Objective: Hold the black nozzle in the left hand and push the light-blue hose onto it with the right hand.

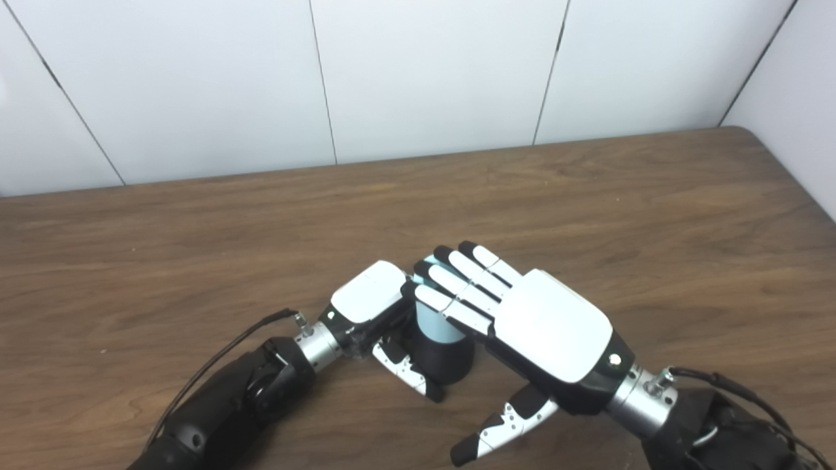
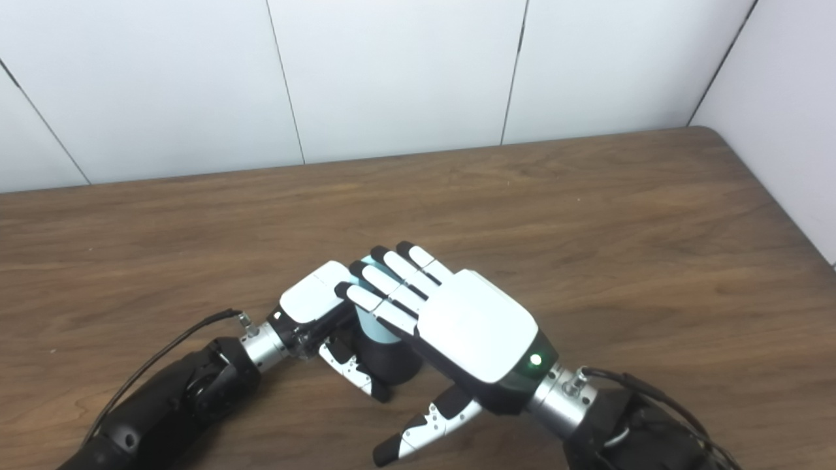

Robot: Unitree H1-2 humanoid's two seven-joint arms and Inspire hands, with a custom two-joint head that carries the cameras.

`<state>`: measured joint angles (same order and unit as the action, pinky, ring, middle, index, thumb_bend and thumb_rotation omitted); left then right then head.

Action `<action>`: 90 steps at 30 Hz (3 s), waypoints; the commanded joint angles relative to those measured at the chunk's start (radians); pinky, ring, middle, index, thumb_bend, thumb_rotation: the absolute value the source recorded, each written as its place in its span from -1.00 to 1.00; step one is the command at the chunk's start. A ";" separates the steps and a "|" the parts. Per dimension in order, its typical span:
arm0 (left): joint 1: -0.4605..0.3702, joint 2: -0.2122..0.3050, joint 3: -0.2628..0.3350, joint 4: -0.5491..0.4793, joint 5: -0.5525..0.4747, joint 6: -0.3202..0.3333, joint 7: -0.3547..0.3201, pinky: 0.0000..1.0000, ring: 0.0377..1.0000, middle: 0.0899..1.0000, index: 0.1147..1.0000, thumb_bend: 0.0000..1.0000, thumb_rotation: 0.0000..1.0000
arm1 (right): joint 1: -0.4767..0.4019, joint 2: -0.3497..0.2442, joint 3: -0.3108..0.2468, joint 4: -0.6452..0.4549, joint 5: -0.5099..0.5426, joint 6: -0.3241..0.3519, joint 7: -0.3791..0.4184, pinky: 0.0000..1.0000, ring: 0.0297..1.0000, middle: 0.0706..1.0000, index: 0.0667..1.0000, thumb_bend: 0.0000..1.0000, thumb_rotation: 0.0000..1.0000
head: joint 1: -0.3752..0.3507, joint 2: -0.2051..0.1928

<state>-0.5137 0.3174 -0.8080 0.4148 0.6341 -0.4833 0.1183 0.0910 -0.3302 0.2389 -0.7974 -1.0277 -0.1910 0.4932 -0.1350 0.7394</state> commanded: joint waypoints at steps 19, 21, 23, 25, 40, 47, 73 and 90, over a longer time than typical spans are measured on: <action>0.125 0.070 -0.096 0.137 0.064 0.015 -0.193 -0.68 -0.66 -0.16 -0.17 0.05 -1.00 | 0.060 -0.046 0.069 0.087 0.030 0.038 0.141 0.98 0.91 0.89 0.80 0.79 1.00 | 0.002 0.000; 0.126 0.070 -0.095 0.136 0.066 0.016 -0.197 -0.60 -0.58 -0.16 -0.16 0.05 -1.00 | 0.060 -0.047 0.071 0.090 0.027 0.037 0.140 0.97 0.91 0.89 0.80 0.78 1.00 | 0.002 0.000; 0.125 0.069 -0.094 0.139 0.060 0.016 -0.205 -0.55 -0.55 -0.16 -0.16 0.05 -1.00 | 0.058 -0.048 0.073 0.093 0.026 0.036 0.140 0.97 0.91 0.89 0.80 0.78 1.00 | 0.003 -0.003; 0.125 0.068 -0.093 0.136 0.068 0.021 -0.208 -0.58 -0.57 -0.16 -0.16 0.05 -1.00 | 0.057 -0.048 0.075 0.093 0.024 0.039 0.147 1.00 0.93 0.91 0.81 0.78 1.00 | 0.003 -0.003; 0.125 0.072 -0.099 0.134 0.072 0.016 -0.199 -0.55 -0.54 -0.16 -0.16 0.05 -1.00 | 0.059 -0.048 0.078 0.107 0.031 0.044 0.139 1.00 0.91 0.88 0.78 0.75 0.99 | 0.003 -0.003; 0.126 0.071 -0.096 0.135 0.065 0.016 -0.200 -0.67 -0.66 -0.16 -0.16 0.05 -1.00 | 0.057 -0.051 0.082 0.107 0.032 0.050 0.143 0.98 0.91 0.88 0.76 0.74 0.99 | 0.004 -0.002; 0.128 0.071 -0.098 0.132 0.077 0.016 -0.185 -0.64 -0.63 -0.16 -0.16 0.05 -1.00 | 0.048 -0.069 0.103 0.101 0.044 0.104 0.201 0.97 0.94 0.93 0.79 0.74 0.96 | 0.006 -0.001; 0.128 0.071 -0.096 0.128 0.069 0.019 -0.199 -0.68 -0.66 -0.16 -0.16 0.05 -1.00 | 0.040 -0.089 0.125 0.096 0.050 0.136 0.216 0.97 0.93 0.92 0.79 0.74 1.00 | 0.007 0.000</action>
<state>-0.5138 0.3250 -0.8107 0.4128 0.6287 -0.4833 0.1188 0.0692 -0.3584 0.2976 -0.7913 -0.9759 -0.0816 0.4738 -0.1273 0.7378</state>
